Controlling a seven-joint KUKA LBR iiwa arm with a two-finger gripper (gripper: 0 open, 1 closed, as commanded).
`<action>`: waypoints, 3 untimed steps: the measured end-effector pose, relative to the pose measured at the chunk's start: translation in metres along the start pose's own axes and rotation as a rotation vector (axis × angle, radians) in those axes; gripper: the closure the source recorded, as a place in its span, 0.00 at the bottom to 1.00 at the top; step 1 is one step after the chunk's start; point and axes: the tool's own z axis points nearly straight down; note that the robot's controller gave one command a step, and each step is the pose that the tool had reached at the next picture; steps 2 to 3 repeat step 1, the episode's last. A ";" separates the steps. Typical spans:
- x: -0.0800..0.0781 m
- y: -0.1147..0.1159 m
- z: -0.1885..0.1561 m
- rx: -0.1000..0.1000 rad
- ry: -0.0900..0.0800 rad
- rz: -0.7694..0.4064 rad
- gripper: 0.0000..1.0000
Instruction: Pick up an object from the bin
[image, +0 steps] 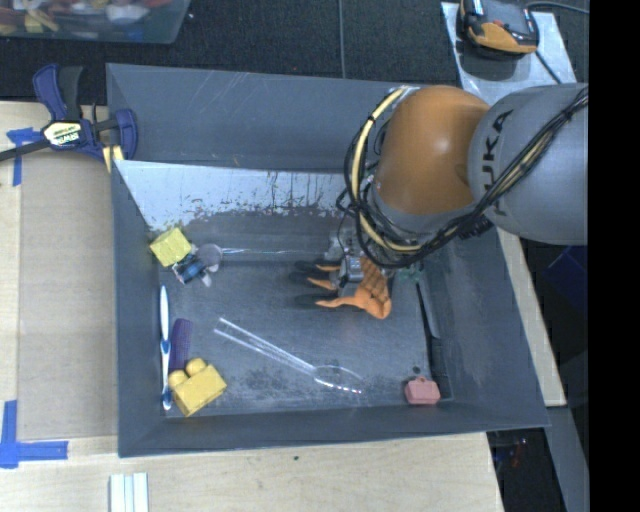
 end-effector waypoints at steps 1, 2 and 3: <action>-0.001 0.000 -0.031 0.000 -0.001 0.000 1.00; -0.001 0.000 -0.031 0.000 -0.001 0.000 1.00; -0.001 0.000 -0.031 0.000 -0.001 0.000 1.00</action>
Offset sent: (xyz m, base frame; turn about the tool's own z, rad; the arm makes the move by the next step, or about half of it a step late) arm -0.0002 0.0000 0.0437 0.0003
